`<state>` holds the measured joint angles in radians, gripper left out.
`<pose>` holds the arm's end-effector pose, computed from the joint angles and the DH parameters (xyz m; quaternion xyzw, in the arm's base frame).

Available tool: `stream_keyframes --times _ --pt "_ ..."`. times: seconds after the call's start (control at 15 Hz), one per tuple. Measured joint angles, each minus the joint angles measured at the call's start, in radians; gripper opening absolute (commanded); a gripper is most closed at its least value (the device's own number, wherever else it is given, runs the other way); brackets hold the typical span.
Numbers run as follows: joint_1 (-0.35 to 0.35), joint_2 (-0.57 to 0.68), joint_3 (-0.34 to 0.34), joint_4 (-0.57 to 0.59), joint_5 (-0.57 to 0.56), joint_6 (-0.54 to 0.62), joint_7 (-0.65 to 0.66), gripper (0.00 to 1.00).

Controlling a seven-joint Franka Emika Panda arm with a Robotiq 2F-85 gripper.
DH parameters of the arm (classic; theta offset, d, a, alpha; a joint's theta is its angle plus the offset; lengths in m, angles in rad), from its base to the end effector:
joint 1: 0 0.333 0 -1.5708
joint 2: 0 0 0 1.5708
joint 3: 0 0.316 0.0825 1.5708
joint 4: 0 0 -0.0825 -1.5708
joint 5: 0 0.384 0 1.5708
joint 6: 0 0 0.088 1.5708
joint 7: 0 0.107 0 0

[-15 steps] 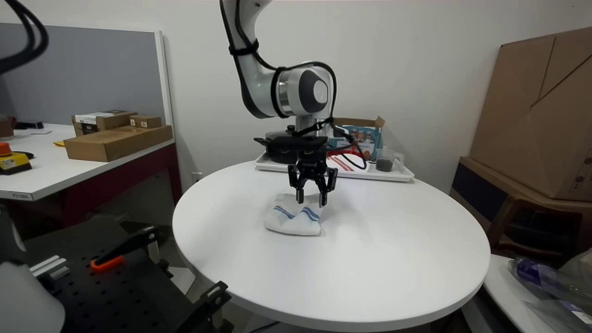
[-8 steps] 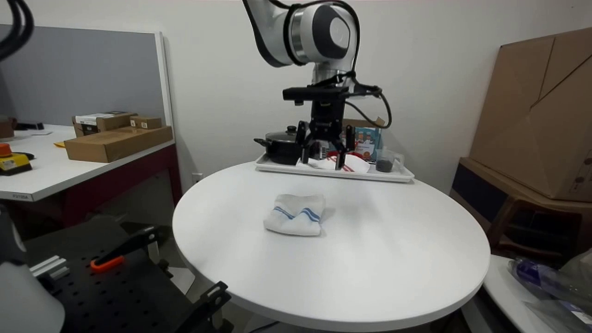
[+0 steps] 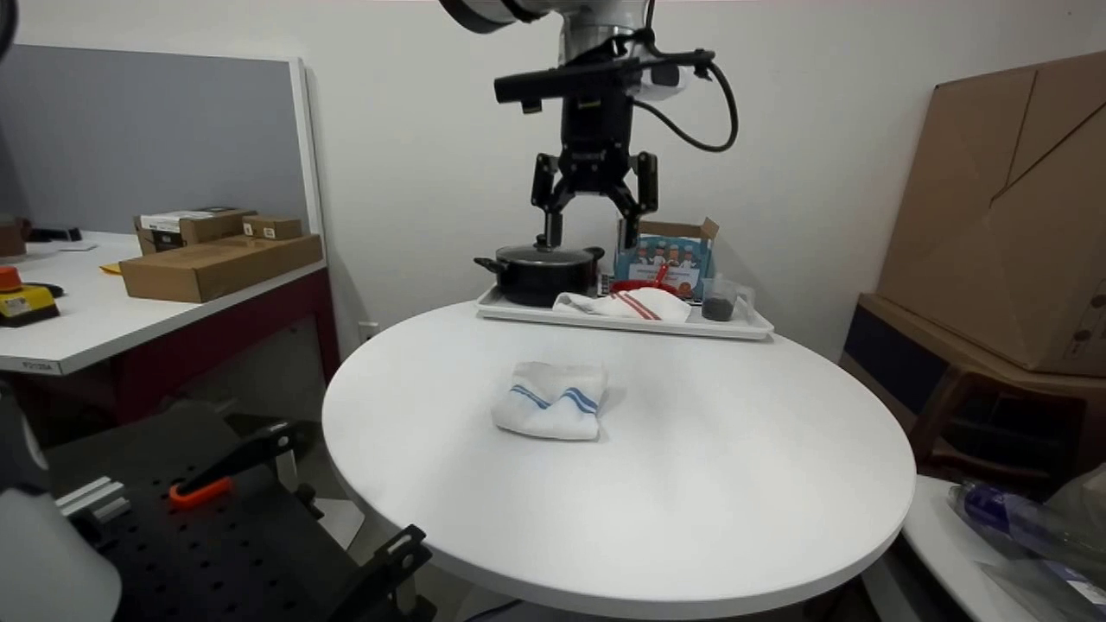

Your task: Use the white and blue tea towel to wipe the table

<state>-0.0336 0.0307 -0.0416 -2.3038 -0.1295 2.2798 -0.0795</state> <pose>0.5071 -0.0413 0.3288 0.9974 0.0456 -0.0310 0.0463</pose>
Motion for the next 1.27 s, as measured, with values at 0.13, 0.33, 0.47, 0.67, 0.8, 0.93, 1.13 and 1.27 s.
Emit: stream_keyframes --times 0.13,0.33,0.47,0.67,0.8,0.93,1.13,1.27 --pt "0.010 -0.089 0.017 -0.092 0.008 0.035 0.002 1.00" --pt "0.046 -0.230 0.054 -0.233 0.054 0.042 0.020 1.00" --pt "0.057 -0.286 0.064 -0.281 0.060 0.042 0.029 1.00" --pt "0.055 -0.299 0.062 -0.292 0.060 0.042 0.029 1.00" --pt "0.055 -0.299 0.062 -0.292 0.060 0.042 0.029 1.00" --pt "0.055 -0.299 0.062 -0.292 0.060 0.042 0.029 1.00" --pt "0.055 -0.299 0.062 -0.292 0.060 0.042 0.029 1.00" --pt "0.055 -0.299 0.062 -0.292 0.060 0.042 0.029 1.00"
